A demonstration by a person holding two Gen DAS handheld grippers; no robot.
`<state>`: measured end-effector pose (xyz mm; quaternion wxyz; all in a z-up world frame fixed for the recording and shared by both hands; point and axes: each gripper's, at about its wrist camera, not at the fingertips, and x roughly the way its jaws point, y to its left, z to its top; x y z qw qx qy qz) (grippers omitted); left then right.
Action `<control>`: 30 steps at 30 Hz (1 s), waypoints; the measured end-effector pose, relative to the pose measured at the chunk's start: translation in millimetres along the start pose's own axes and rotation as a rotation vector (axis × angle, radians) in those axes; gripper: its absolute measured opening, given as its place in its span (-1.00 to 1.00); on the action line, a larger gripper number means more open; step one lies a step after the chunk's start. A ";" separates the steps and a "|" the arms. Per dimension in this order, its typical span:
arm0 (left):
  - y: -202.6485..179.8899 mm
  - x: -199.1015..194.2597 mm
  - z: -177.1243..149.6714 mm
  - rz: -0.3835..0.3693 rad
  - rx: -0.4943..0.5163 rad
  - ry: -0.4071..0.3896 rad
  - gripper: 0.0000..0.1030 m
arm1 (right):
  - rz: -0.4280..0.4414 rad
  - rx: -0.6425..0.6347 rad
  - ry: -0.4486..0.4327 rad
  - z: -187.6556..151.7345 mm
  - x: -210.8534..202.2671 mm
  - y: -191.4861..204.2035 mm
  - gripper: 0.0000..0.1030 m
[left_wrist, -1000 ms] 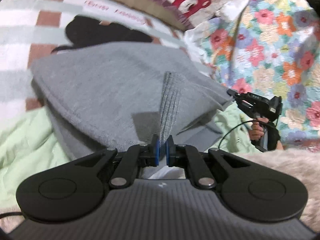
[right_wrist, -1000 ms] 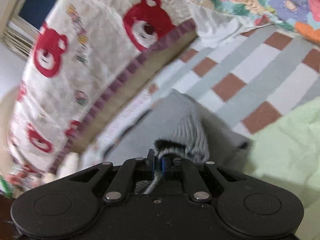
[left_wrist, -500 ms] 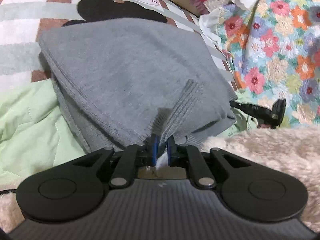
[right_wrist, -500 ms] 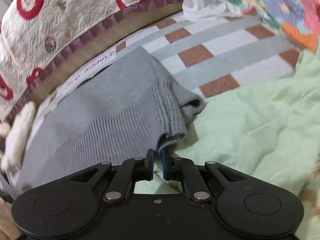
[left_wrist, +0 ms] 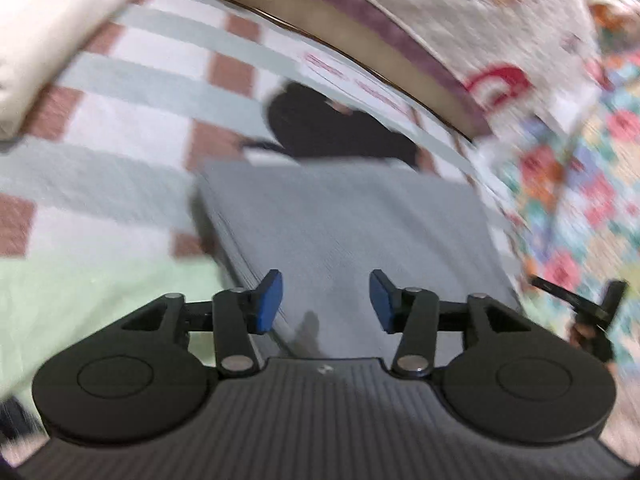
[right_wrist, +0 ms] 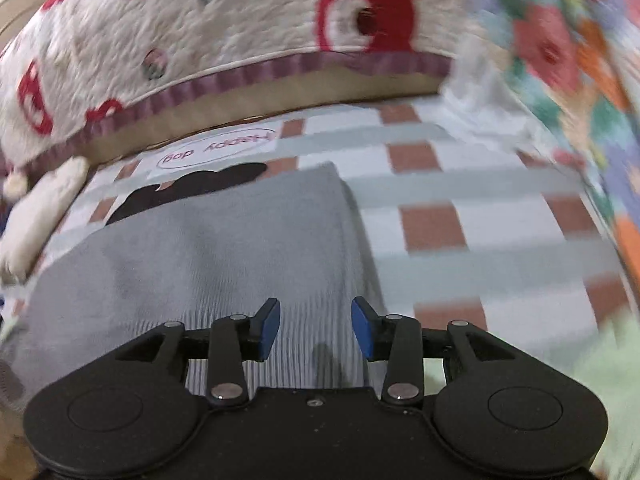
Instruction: Fold clothes
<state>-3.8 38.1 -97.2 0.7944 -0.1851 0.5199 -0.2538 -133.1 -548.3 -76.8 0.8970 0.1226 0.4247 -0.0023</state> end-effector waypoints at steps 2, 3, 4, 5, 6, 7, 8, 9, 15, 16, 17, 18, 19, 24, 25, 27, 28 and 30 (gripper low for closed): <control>6.2 19.8 10.1 0.069 -0.005 -0.004 0.03 | 0.041 -0.043 0.006 26.2 26.0 -2.5 -0.05; 7.7 30.5 13.8 0.100 0.006 -0.002 0.03 | 0.062 -0.062 0.009 39.3 39.5 -3.7 -0.05; 9.3 41.2 17.5 0.131 0.017 -0.001 0.04 | 0.074 -0.080 0.020 50.4 54.5 -5.6 -0.03; 9.7 49.4 18.9 0.161 0.027 -0.002 0.04 | 0.080 -0.096 0.036 60.0 70.4 -8.0 -0.02; 9.8 56.7 19.4 0.191 0.037 -0.004 0.04 | 0.080 -0.110 0.060 67.7 86.3 -11.0 -0.02; 9.8 64.0 19.8 0.221 0.046 -0.007 0.05 | 0.074 -0.121 0.089 73.1 102.4 -14.7 -0.02; 11.3 68.3 19.2 0.235 0.046 -0.012 0.06 | 0.067 -0.127 0.115 76.4 115.8 -18.7 -0.02; 13.3 71.5 18.3 0.243 0.042 -0.018 0.07 | 0.060 -0.132 0.136 78.6 127.5 -22.7 -0.02; 40.5 74.8 17.6 0.150 -0.094 -0.034 0.20 | 0.162 -0.041 0.137 79.2 164.0 -54.7 0.16; 46.0 74.3 18.3 0.142 -0.129 -0.045 0.23 | 0.192 -0.014 0.133 77.8 169.0 -58.9 0.22; 51.4 73.8 18.9 0.126 -0.168 -0.056 0.24 | 0.222 0.010 0.134 75.4 174.9 -62.5 0.26; 56.3 73.7 19.5 0.098 -0.202 -0.059 0.25 | 0.253 0.035 0.136 73.0 180.7 -66.1 0.26; 61.1 75.2 20.2 0.059 -0.234 -0.047 0.25 | 0.280 0.049 0.121 71.0 184.5 -67.8 0.33; 55.9 94.4 19.3 0.021 -0.227 0.016 0.34 | 0.365 0.024 0.054 69.7 195.0 -60.1 0.40; 52.2 96.2 19.6 0.022 -0.213 0.011 0.45 | 0.372 0.002 0.050 70.8 197.2 -56.7 0.40; 45.2 99.3 19.7 0.025 -0.190 -0.004 0.47 | 0.379 -0.039 0.047 74.1 200.9 -50.2 0.40; 41.4 100.2 18.7 0.028 -0.172 -0.015 0.28 | 0.381 -0.058 0.046 75.6 201.6 -47.6 0.20; 27.7 101.6 16.7 0.048 -0.082 -0.004 -0.50 | 0.369 -0.104 0.044 75.6 198.3 -39.4 -0.67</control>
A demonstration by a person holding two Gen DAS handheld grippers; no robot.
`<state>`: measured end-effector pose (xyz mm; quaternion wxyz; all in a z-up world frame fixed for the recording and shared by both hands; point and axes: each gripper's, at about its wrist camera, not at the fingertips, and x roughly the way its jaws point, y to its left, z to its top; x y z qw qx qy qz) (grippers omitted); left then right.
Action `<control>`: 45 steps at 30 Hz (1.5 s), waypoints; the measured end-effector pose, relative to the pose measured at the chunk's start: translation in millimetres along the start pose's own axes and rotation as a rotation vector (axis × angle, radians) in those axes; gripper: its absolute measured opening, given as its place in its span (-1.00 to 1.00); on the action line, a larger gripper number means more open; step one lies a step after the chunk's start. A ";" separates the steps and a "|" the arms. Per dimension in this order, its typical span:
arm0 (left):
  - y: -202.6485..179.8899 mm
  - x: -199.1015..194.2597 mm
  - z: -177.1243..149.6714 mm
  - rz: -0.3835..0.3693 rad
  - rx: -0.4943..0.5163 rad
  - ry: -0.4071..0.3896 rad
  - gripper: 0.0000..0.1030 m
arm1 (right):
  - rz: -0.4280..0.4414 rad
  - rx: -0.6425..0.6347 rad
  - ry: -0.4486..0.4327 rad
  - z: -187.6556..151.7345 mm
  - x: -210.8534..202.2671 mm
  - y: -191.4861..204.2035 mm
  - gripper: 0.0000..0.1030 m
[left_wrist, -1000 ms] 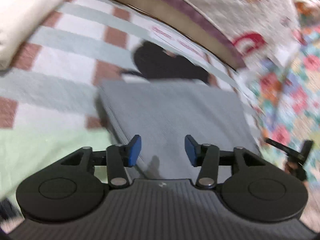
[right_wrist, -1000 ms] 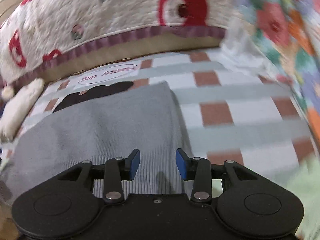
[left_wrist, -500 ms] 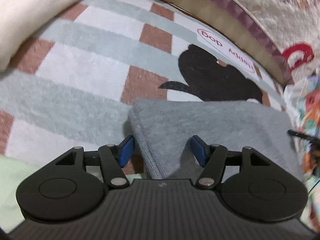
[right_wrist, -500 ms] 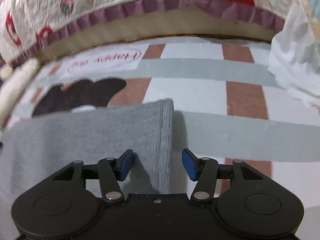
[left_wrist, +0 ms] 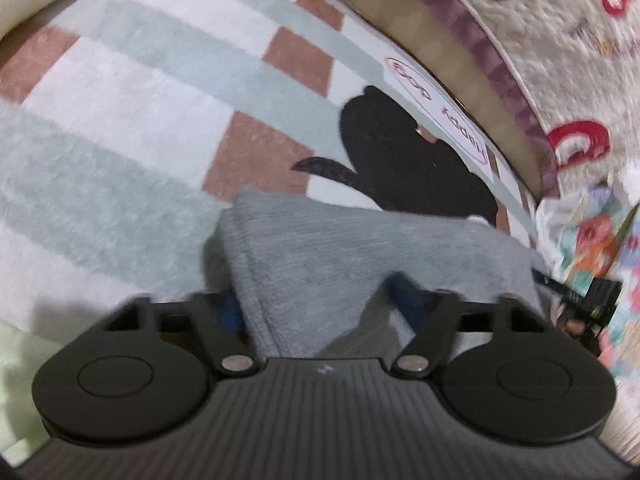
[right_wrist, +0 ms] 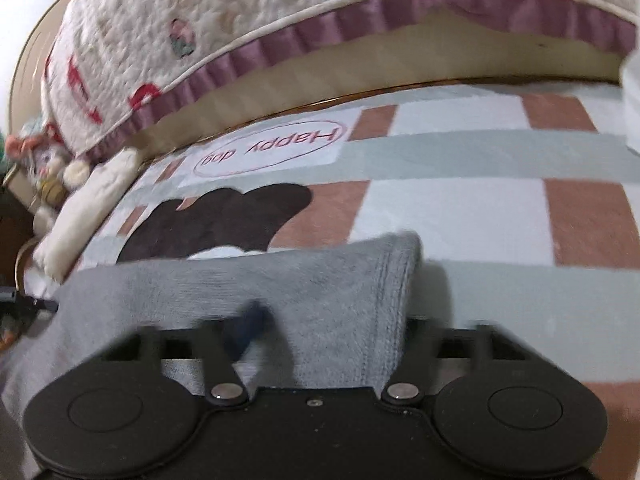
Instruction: Fold clothes
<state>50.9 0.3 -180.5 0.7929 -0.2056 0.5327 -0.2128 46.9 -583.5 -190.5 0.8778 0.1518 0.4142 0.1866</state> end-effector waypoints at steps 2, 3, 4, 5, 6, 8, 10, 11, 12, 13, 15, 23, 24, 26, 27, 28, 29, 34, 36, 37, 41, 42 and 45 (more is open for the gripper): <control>-25.4 -6.9 -5.0 0.070 0.124 -0.031 -0.56 | -0.032 -0.049 -0.038 -0.6 -8.9 14.7 -0.70; -39.2 -12.3 -7.5 0.107 0.186 -0.058 -0.57 | -0.048 -0.074 -0.058 -0.9 -13.3 22.0 -0.70; -52.7 -18.2 -9.8 0.140 0.243 -0.091 -0.59 | -0.063 -0.094 -0.086 0.0 -21.2 29.2 -0.72; -64.3 -24.0 -10.8 0.163 0.281 -0.123 -0.60 | -0.076 -0.110 -0.120 1.7 -31.6 36.3 -0.74; -72.8 -29.3 -10.2 0.179 0.298 -0.150 -0.61 | -0.094 -0.130 -0.152 4.1 -41.6 42.9 -0.75; -87.6 -38.5 -5.8 0.224 0.341 -0.202 -0.67 | -0.133 -0.174 -0.203 12.2 -59.2 54.8 -0.77; -99.6 -42.7 0.3 0.249 0.382 -0.240 -0.70 | -0.173 -0.206 -0.234 23.9 -70.9 62.2 -0.77; -104.2 -43.4 6.4 0.253 0.391 -0.254 -0.72 | -0.190 -0.216 -0.243 30.8 -75.0 64.1 -0.78; -107.9 -43.1 15.5 0.256 0.388 -0.264 -0.73 | -0.207 -0.225 -0.256 38.8 -77.6 64.6 -0.78; -111.0 -41.6 28.9 0.257 0.382 -0.277 -0.73 | -0.225 -0.236 -0.274 47.2 -79.9 64.9 -0.79; -117.6 -35.2 58.2 0.262 0.374 -0.309 -0.74 | -0.259 -0.242 -0.306 67.6 -79.9 60.1 -0.79; -116.3 54.9 134.9 0.437 0.462 -0.251 -0.09 | -0.481 -0.158 -0.313 111.7 -33.1 36.0 0.15; -108.3 61.5 131.8 0.438 0.428 -0.208 -0.09 | -0.455 -0.108 -0.295 103.2 -33.9 33.1 0.15; -92.3 59.3 112.0 0.340 0.346 -0.192 -0.08 | -0.403 -0.008 -0.260 86.1 -35.6 27.4 0.14; -83.1 55.4 99.4 0.291 0.299 -0.178 -0.08 | -0.383 0.026 -0.247 72.0 -38.7 28.0 0.14; -73.6 51.2 86.3 0.245 0.250 -0.161 -0.08 | -0.368 0.050 -0.237 54.1 -43.2 30.8 0.14; -64.5 47.1 73.6 0.210 0.211 -0.152 -0.08 | -0.361 0.073 -0.225 36.1 -47.6 34.6 0.14; -21.6 19.5 26.3 0.040 0.018 -0.128 -0.09 | -0.267 0.275 -0.195 -41.3 -71.5 49.5 0.15; -13.3 11.0 10.0 -0.032 -0.047 -0.127 -0.09 | -0.182 0.355 -0.207 -63.8 -81.6 60.1 0.15; -13.3 8.3 3.9 -0.052 -0.061 -0.129 -0.09 | -0.138 0.378 -0.213 -73.0 -85.4 66.4 0.15; -40.2 4.5 -7.8 -0.103 0.051 -0.121 -0.05 | -0.033 0.372 -0.173 -83.5 -84.1 99.9 0.15; -48.2 5.9 -10.1 -0.122 0.082 -0.114 -0.04 | -0.010 0.362 -0.149 -82.3 -80.7 108.8 0.15; -65.2 13.4 -20.5 -0.207 0.114 -0.075 -0.02 | -0.040 0.302 -0.049 -70.0 -64.3 135.7 0.15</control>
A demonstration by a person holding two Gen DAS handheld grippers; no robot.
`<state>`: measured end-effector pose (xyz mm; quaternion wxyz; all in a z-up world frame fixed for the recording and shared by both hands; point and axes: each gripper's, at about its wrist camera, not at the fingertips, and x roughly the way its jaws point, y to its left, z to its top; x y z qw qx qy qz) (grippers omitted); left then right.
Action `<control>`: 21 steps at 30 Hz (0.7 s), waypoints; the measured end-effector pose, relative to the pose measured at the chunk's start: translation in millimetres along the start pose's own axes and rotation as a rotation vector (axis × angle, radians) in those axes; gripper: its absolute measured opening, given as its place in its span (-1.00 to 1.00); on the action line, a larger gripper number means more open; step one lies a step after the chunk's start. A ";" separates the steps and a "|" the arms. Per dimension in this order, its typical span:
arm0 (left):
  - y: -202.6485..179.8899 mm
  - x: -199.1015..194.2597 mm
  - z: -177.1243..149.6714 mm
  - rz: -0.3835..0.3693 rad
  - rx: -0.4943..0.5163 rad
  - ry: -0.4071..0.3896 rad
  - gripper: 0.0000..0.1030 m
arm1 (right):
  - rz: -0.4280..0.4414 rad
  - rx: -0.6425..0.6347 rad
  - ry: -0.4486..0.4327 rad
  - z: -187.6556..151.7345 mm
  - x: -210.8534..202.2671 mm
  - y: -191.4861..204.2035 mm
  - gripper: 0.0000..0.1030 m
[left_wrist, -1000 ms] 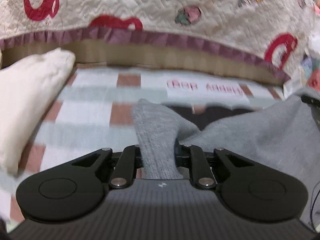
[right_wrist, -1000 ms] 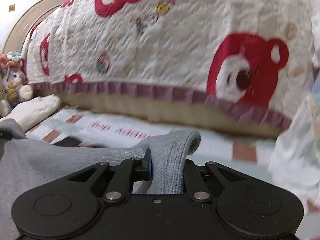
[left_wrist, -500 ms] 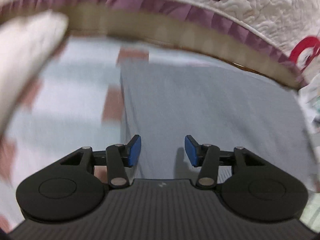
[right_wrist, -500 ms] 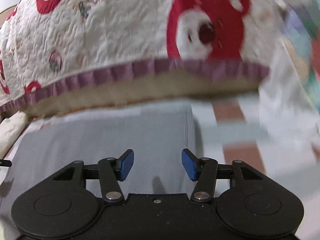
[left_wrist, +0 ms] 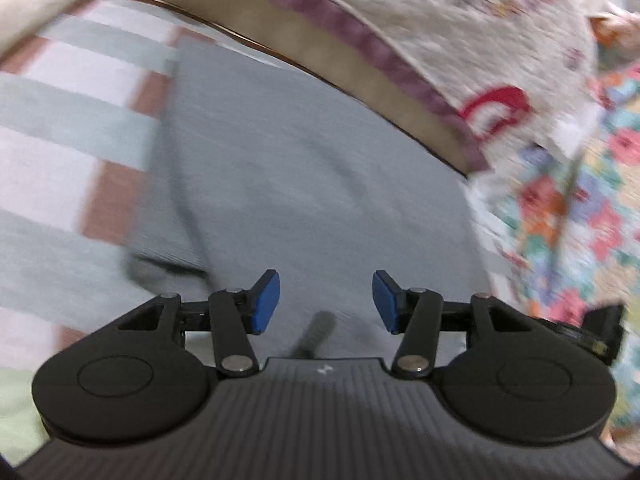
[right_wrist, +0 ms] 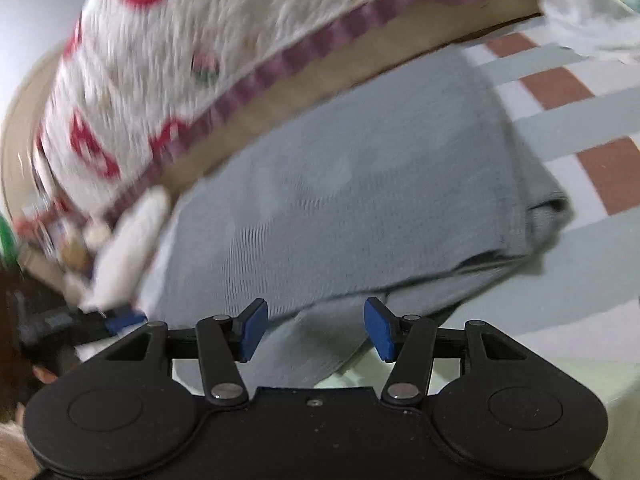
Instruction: Fold clothes
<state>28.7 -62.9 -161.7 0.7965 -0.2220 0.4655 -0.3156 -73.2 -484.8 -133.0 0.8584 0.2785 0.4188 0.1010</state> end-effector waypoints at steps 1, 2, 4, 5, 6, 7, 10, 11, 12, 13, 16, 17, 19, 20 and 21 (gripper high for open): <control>-4.0 3.4 -3.1 -0.017 0.000 0.012 -0.02 | -0.015 -0.012 0.028 2.3 6.5 8.3 0.15; -8.2 7.1 -4.8 -0.025 0.005 0.028 -0.02 | -0.022 -0.013 0.057 5.1 12.9 13.2 0.16; -16.8 13.8 -3.9 -0.015 0.037 0.058 -0.02 | -0.054 -0.014 0.125 11.9 27.4 20.8 0.18; -21.3 17.3 -2.7 0.000 0.055 0.072 -0.01 | -0.090 -0.032 0.166 15.0 35.6 24.5 0.24; -24.5 22.6 -2.1 0.008 0.063 0.096 0.01 | -0.133 -0.058 0.207 17.8 44.2 28.0 0.24; -27.2 28.5 -1.8 0.012 0.069 0.123 0.05 | -0.176 -0.084 0.248 20.6 52.7 31.5 0.26; -32.8 50.9 -3.5 0.045 0.069 0.226 0.11 | -0.215 -0.097 0.358 24.5 72.8 29.8 0.39; -32.3 60.6 -4.3 0.088 0.052 0.263 0.12 | -0.210 -0.052 0.385 25.9 77.9 24.2 0.40; -31.6 70.1 -5.3 0.136 0.031 0.297 0.12 | -0.205 -0.008 0.411 27.3 83.1 18.5 0.40; -29.8 79.8 -6.0 0.179 0.011 0.324 0.10 | -0.200 0.037 0.437 28.7 88.3 12.8 0.40; -29.2 94.4 -2.9 0.213 -0.004 0.317 -0.46 | -0.174 0.121 0.456 33.8 91.5 4.0 -0.03; -29.8 95.8 -1.2 0.217 -0.005 0.320 -0.74 | -0.161 0.139 0.457 35.7 91.1 3.9 -0.27; -35.1 93.1 3.5 0.208 0.015 0.289 -0.86 | -0.123 0.150 0.434 39.4 85.8 8.8 -0.52; -40.2 87.3 7.2 0.207 0.035 0.248 -0.89 | -0.108 0.126 0.390 42.3 79.4 14.0 -0.54; -45.3 78.9 10.8 0.198 0.059 0.187 -0.89 | -0.085 0.082 0.321 45.8 69.7 21.1 -0.56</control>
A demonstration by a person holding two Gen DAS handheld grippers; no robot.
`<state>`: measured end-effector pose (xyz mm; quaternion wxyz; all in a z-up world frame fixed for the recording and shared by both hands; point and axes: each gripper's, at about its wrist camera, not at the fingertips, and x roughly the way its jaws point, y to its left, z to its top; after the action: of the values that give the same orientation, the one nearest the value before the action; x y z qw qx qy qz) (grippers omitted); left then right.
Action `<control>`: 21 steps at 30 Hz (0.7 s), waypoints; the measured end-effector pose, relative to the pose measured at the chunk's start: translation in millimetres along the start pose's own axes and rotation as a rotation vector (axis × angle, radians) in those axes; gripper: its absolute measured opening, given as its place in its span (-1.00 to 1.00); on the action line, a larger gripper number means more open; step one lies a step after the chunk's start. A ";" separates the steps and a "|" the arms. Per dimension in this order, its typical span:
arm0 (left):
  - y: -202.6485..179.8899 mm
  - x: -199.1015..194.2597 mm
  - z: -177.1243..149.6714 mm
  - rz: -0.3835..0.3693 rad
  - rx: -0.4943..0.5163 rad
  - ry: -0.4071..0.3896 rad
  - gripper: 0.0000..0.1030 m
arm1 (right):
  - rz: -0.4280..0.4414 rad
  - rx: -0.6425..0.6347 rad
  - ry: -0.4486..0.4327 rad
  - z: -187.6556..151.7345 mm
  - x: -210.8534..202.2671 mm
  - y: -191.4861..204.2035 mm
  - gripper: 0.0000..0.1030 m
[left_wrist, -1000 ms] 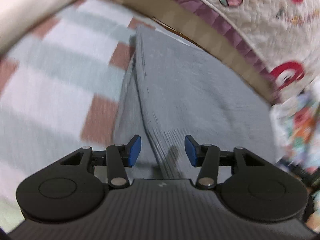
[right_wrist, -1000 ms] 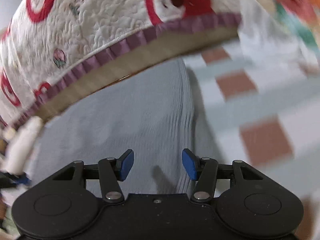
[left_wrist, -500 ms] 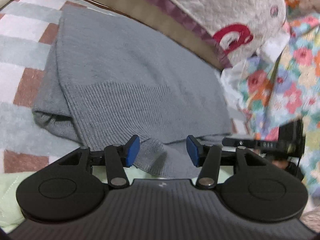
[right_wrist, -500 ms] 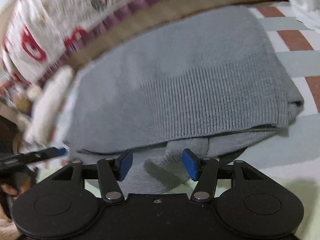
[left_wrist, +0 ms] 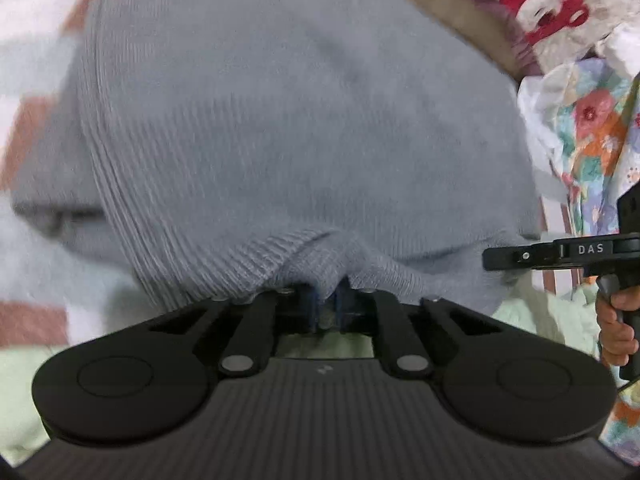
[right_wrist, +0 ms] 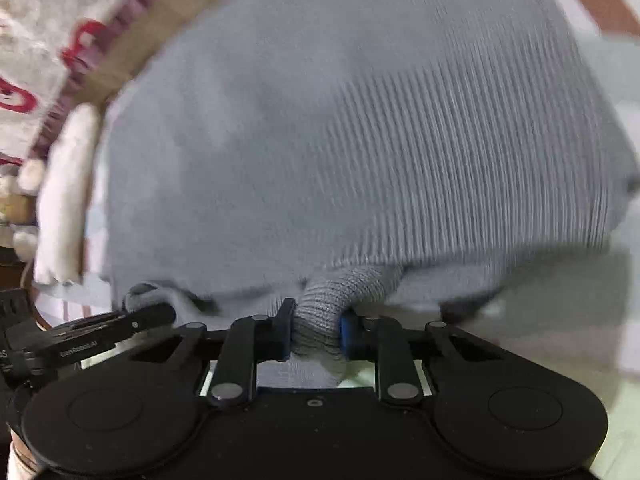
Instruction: Fold clothes
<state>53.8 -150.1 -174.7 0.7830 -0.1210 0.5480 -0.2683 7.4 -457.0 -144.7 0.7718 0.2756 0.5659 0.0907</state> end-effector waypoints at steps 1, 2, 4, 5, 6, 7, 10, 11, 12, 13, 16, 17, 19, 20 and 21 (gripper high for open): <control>-4.2 -14.1 0.5 -0.008 0.036 -0.092 -0.90 | 0.024 -0.067 -0.088 -3.0 -14.2 7.4 -0.58; -5.9 -24.3 -3.9 -0.007 0.074 -0.177 -0.90 | 0.064 -0.127 -0.189 -11.0 -26.0 9.7 -0.58; -7.3 -40.8 -16.1 0.003 0.149 -0.336 -0.90 | 0.166 -0.224 -0.394 -31.9 -44.1 6.8 -0.58; -4.3 -41.2 -23.9 -0.013 0.174 -0.378 -0.86 | 0.189 -0.259 -0.457 -43.3 -45.3 2.0 -0.53; -1.0 -37.1 -29.5 -0.018 0.192 -0.371 -0.84 | 0.165 -0.270 -0.454 -54.1 -37.7 -3.6 -0.45; -0.6 -29.6 -35.1 0.012 0.214 -0.325 -0.82 | 0.122 -0.269 -0.424 -64.0 -27.6 -8.1 -0.17; -3.2 -19.7 -52.9 0.084 0.290 -0.212 -0.79 | 0.005 -0.242 -0.333 -83.3 -10.6 -16.6 -0.11; -5.5 -19.8 -58.5 0.100 0.302 -0.194 -0.73 | -0.012 -0.224 -0.336 -88.8 -14.3 -21.3 -0.05; -5.2 -21.4 -60.4 0.104 0.286 -0.176 -0.66 | -0.028 -0.189 -0.331 -90.7 -18.5 -25.1 0.01; -3.9 -23.5 -61.0 0.102 0.261 -0.158 -0.50 | -0.043 -0.144 -0.317 -90.7 -21.3 -26.7 0.06; 6.9 -35.8 -58.5 0.033 0.129 -0.122 -0.29 | -0.022 -0.027 -0.269 -84.0 -33.0 -29.6 0.07; 10.0 -40.8 -56.9 -0.002 0.079 -0.125 -0.21 | 0.003 0.007 -0.256 -81.2 -35.0 -30.5 0.07; 13.9 -50.4 -54.6 -0.071 -0.020 -0.136 -0.16 | 0.074 0.069 -0.223 -73.7 -35.7 -32.4 0.12; 16.0 -53.1 -52.5 -0.105 -0.065 -0.136 -0.01 | 0.093 0.101 -0.205 -69.4 -31.7 -32.2 0.12; 18.2 -55.1 -50.1 -0.139 -0.107 -0.134 0.03 | 0.101 0.131 -0.188 -66.7 -25.2 -31.3 0.12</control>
<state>-1.3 -99.3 -158.4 0.7898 -0.2181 0.4983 -0.2834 -68.2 -472.9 -154.2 0.7962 0.3607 0.4813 0.0659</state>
